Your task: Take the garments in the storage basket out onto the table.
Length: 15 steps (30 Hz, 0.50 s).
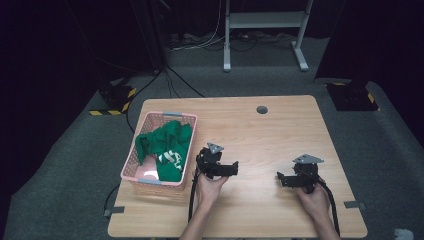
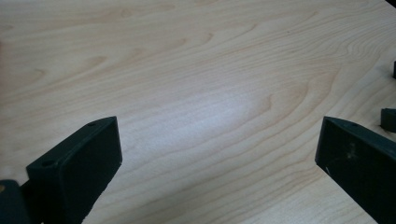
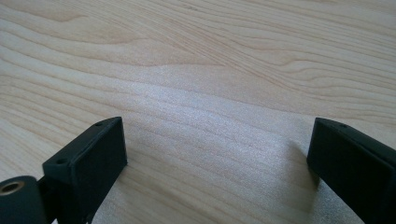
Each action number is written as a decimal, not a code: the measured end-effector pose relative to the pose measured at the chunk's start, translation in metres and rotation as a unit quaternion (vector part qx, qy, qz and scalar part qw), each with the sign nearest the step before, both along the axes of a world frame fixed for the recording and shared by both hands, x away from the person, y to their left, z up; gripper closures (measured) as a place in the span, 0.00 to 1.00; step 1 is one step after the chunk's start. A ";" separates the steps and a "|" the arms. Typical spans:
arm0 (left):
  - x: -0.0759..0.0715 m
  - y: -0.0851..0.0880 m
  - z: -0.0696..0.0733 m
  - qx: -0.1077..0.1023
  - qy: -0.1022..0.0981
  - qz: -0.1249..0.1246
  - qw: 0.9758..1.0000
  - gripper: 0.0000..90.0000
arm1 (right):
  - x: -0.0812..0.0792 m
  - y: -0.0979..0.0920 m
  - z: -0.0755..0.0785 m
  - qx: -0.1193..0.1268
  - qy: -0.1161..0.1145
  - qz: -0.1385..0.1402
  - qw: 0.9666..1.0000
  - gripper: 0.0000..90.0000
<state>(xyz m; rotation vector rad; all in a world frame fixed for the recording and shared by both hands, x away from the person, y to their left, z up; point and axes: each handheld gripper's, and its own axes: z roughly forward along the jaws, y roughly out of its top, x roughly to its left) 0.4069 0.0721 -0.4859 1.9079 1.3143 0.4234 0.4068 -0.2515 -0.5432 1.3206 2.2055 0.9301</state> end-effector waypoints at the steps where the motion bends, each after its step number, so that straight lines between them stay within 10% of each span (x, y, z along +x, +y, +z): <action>1: 0.003 0.002 0.006 0.000 -0.001 -0.001 1.000 0.01 | 0.000 0.000 0.000 0.000 0.000 0.000 1.000 0.05; 15: 0.004 0.041 0.040 -0.003 -0.022 0.024 0.999 0.05 | 0.000 0.000 0.000 0.000 0.000 0.000 1.000 0.05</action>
